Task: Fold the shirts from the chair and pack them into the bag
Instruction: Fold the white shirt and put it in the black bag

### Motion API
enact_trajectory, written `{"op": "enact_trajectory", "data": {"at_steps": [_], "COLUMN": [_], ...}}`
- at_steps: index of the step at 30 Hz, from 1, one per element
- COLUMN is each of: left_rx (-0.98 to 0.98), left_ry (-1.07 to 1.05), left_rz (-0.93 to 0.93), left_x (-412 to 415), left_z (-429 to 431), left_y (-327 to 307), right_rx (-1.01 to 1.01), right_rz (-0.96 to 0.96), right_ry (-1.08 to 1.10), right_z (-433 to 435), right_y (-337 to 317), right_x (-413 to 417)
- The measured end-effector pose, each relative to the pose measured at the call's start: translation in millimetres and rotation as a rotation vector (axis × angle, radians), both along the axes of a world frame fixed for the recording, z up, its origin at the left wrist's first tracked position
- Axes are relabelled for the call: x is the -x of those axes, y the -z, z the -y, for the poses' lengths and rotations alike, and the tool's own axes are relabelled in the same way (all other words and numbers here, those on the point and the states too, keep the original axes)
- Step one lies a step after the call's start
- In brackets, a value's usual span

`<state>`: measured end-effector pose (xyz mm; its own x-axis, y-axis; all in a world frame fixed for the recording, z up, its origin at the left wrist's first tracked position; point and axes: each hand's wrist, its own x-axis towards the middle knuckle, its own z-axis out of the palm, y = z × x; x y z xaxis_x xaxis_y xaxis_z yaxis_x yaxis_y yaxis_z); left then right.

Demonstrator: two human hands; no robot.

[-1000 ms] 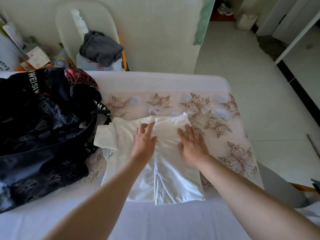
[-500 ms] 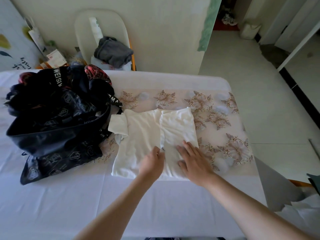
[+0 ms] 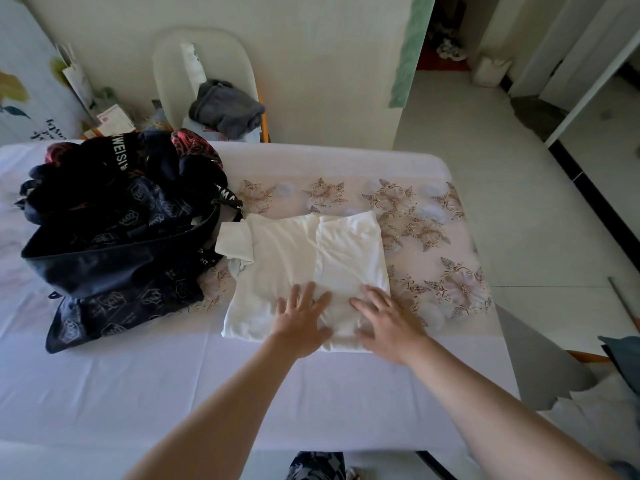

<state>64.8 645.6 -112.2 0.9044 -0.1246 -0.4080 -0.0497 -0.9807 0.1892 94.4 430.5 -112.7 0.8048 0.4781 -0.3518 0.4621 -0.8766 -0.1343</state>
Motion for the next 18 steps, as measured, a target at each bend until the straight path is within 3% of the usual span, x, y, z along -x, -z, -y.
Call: {"op": "enact_trajectory", "data": {"at_steps": [5, 8, 10, 14, 18], "left_rx": [0.153, 0.373, 0.45, 0.273, 0.02], "left_ry": [0.09, 0.032, -0.036, -0.107, -0.144], "left_rz": [-0.027, -0.112, -0.072, 0.269, 0.304], "left_x": [6.1, 5.4, 2.3, -6.9, -21.5], "left_z": [15.3, 18.9, 13.1, -28.0, -86.3], "left_y": [-10.2, -20.6, -28.2, -42.1, -44.8], "right_rx": [0.098, 0.203, 0.217, 0.03, -0.164], "right_rz": [0.135, 0.111, 0.092, 0.063, -0.083], "right_ry": [0.067, 0.122, 0.126, 0.046, 0.066], "right_z": [19.7, 20.9, 10.6, -33.3, -96.0], "right_y": [-15.6, -26.7, -34.3, -43.1, -47.0], "right_x": [-1.2, -2.6, -6.4, -13.7, -19.1]}}
